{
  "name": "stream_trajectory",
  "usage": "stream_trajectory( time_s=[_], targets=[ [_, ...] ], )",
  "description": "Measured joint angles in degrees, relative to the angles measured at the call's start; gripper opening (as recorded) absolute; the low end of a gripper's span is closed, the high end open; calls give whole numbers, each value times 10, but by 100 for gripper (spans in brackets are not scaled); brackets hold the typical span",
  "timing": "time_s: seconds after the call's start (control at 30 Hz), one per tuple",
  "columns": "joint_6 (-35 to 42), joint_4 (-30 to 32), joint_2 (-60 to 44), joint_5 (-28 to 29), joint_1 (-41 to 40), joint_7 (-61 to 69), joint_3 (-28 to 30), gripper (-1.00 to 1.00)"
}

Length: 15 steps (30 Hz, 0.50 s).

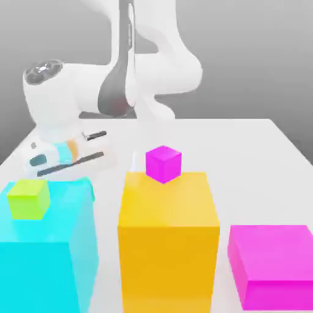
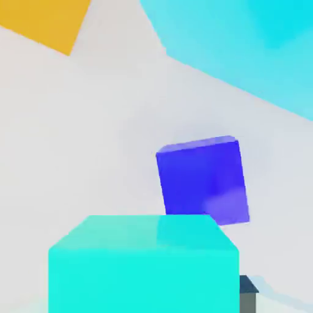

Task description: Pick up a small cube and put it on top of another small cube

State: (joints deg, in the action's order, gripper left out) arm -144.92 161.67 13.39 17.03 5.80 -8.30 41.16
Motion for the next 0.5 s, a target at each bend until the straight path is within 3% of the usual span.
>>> stream_trajectory(
  time_s=[0.2, 0.3, 0.37, 0.4, 0.5],
  targets=[
    [-92, 21, -22, -11, -11, -84, -9, -100],
    [-151, 23, -85, -92, 19, -29, 2, -100],
    [-189, 22, -134, -185, 12, 36, -26, -100],
    [-207, 22, -157, -235, -5, 71, -59, 100],
    [-207, 22, -157, -235, -4, 71, -59, 100]
  ],
)
